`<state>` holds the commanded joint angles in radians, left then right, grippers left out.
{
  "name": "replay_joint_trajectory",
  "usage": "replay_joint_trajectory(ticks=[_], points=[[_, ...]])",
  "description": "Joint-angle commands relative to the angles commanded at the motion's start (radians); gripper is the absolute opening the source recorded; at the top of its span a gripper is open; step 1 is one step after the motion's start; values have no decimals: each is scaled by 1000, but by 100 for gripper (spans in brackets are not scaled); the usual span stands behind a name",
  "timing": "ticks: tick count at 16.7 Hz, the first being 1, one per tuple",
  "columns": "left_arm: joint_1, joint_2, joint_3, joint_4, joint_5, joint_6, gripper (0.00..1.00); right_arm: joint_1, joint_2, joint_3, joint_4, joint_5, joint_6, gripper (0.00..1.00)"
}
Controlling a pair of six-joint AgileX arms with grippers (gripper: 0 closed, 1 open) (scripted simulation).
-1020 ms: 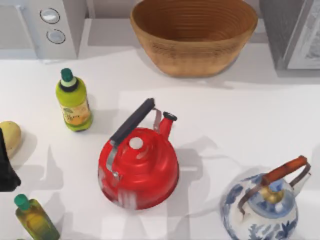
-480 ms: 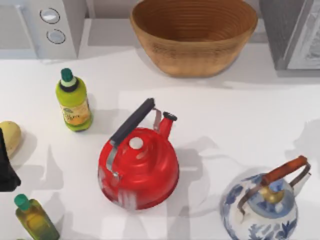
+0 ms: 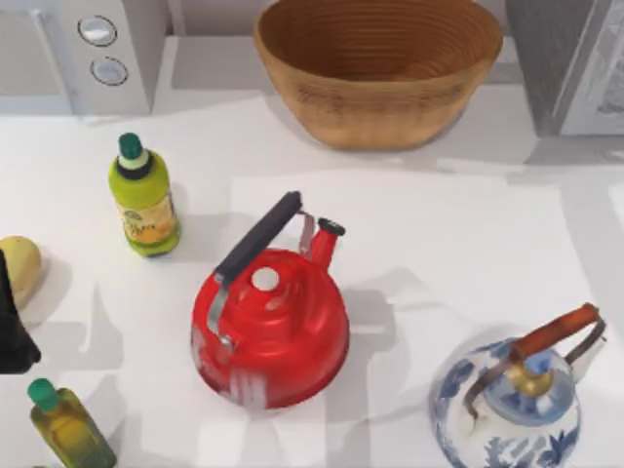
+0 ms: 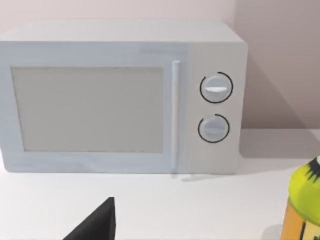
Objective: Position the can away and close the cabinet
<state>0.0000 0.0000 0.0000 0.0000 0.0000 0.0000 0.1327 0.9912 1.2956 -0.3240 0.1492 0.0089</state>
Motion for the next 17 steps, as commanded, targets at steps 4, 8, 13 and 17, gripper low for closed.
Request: replay_joint_trajectory(ticks=[4,8,13,17], points=[[0,0,0,0,0,0,100,35,204,285,-59,26,6,0],[0,0,0,0,0,0,100,52,327,435,-97,44,10,0],[0,0,0,0,0,0,100,53,338,449,-101,46,11,0],[0,0,0,0,0,0,100,45,369,481,-118,43,12,0]])
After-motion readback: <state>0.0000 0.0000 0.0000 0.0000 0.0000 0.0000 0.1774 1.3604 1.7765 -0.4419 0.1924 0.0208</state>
